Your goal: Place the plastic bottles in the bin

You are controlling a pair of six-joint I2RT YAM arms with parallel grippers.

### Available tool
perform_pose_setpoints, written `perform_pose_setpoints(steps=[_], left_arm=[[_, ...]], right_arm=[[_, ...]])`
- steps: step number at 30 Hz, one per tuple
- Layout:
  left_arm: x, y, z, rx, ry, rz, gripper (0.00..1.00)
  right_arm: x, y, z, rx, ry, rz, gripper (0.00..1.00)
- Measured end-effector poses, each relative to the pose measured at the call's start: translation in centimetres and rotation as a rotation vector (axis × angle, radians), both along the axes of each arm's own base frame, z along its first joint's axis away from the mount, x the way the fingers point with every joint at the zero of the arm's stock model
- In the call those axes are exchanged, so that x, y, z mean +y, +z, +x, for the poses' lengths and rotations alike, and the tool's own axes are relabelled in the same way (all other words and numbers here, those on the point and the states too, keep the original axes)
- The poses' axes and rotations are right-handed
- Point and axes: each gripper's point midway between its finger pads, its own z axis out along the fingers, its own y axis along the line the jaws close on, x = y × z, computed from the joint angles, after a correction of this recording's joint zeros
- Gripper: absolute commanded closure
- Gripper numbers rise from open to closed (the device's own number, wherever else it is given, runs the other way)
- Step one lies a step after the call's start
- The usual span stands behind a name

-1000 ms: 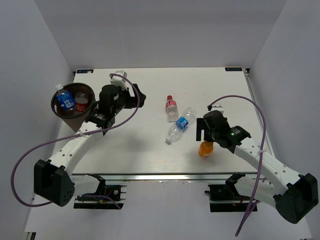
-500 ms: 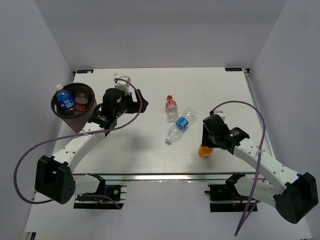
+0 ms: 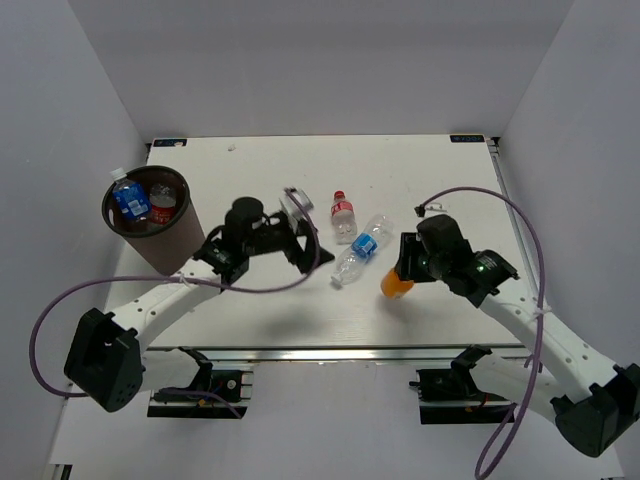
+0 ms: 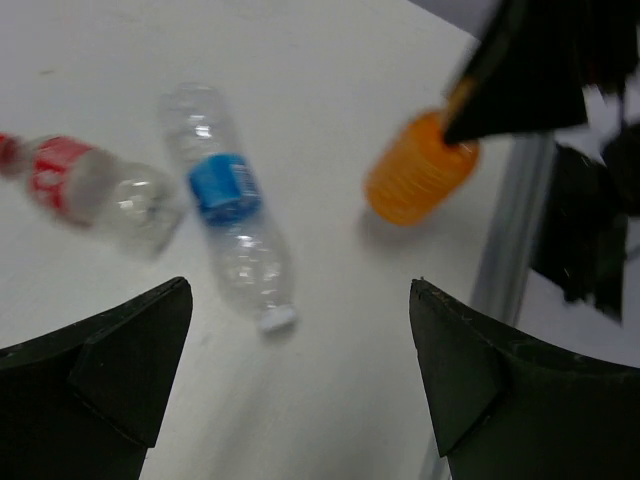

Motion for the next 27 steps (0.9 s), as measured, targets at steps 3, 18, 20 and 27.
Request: perform_pose_setpoints(steps=[3, 18, 20, 27], left_arm=[[-3.1, -0.7, -5.3, -0.076, -0.235, 0.015, 0.02], [-9.1, -0.9, -7.4, -0.184, -0.453, 0.044, 0.02], [-9.3, -1.2, -7.3, -0.172, -0.451, 0.047, 0.12], [-9.6, -1.3, -7.2, -0.137, -0.431, 0.044, 0.80]], right_arm=[[3.2, 4.0, 0.3, -0.078, 0.147, 0.142, 0.89], [10.9, 9.0, -2.0, -0.095, 0.579, 0.433, 0.91], [11.3, 9.5, -2.0, -0.110, 0.595, 0.449, 0.87], [11.5, 10.3, -1.2, -0.172, 0.610, 0.447, 0.51]])
